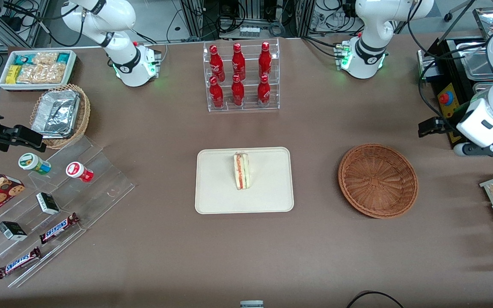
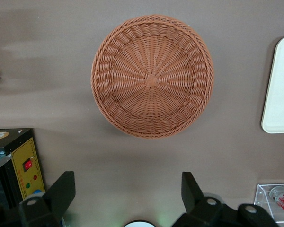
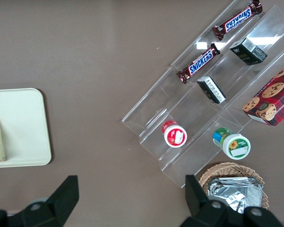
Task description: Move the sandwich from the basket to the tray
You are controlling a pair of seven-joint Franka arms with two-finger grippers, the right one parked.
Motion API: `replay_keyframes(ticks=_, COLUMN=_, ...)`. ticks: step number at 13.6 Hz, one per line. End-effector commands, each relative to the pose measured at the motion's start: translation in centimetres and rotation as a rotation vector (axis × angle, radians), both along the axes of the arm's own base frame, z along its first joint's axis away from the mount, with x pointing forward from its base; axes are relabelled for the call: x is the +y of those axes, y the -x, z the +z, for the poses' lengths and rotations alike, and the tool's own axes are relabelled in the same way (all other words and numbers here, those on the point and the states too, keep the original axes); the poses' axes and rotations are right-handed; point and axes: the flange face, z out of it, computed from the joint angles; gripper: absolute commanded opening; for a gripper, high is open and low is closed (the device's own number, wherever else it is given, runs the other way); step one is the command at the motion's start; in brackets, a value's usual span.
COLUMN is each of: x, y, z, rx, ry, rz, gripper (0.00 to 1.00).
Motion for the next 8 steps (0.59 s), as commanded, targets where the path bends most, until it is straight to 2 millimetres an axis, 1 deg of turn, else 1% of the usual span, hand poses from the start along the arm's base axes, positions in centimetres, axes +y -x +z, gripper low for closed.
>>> replay_keyframes(ticks=1, x=0.1, y=1.2, z=0.8, rx=-0.026, ry=0.000, rz=-0.016, gripper=0.99)
replay_keyframes(ticks=3, x=0.2, y=1.2, z=1.8, rx=-0.044, ry=-0.014, rz=-0.016, gripper=0.99)
replay_keyframes(ticks=5, x=0.6, y=3.4, z=4.0, rx=-0.030, ry=-0.010, rz=-0.017, gripper=0.99)
replay_keyframes(ticks=8, x=1.6, y=5.4, z=7.0, rx=-0.047, ry=-0.006, rz=0.004, gripper=0.99)
